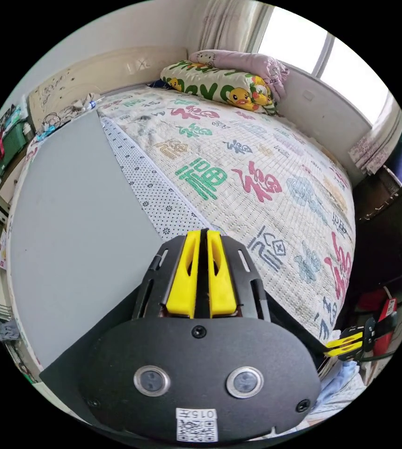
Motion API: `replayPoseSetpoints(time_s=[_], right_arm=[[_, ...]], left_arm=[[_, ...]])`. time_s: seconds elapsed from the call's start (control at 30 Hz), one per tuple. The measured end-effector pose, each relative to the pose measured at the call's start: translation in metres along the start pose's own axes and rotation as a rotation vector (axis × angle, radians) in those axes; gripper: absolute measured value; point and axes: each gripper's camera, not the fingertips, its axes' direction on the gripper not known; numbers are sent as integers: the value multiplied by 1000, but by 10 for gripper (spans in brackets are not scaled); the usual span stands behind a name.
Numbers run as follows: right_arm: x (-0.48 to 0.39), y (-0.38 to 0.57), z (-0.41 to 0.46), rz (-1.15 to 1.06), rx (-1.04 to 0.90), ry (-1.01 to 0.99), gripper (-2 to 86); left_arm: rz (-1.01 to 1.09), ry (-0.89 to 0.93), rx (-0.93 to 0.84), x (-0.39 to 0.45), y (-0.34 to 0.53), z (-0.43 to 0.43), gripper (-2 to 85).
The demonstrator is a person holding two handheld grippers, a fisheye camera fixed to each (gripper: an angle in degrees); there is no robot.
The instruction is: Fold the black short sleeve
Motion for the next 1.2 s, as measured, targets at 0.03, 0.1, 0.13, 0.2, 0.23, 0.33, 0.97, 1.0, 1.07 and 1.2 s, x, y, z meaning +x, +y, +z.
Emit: replayPoseSetpoints(time_s=[0.03,0.1,0.13,0.2,0.23,0.33,0.97,1.0,1.07,1.2], right_arm=[[1,4,-4,11,34,2,11],[1,10,-12,25,85,25,10],[-1,14,-17,35,116,63,9],[-3,21,-28,53,172,146,8],[-4,27,-38,71,217,197,8],[-15,42,-73,103,381,303,7],[-255,-61,151,-466,-139,-446,7],[-260,-62,157,-468,-156,-453,7],[-274,-63,172,-479,-192,-427,8],[-289,-60,180,-488,-196,-386,10]], left_arm=[[10,-8,22,3,2,-4,25],[17,3,84,9,7,-15,20],[22,20,138,14,10,-27,17],[7,56,207,21,12,-46,16],[7,86,255,28,13,-60,15],[11,207,376,38,22,-91,14],[-222,319,398,-273,374,-122,21],[-228,320,392,-275,375,-122,28],[-255,291,426,-274,382,-136,66],[-254,247,413,-262,396,-126,93]])
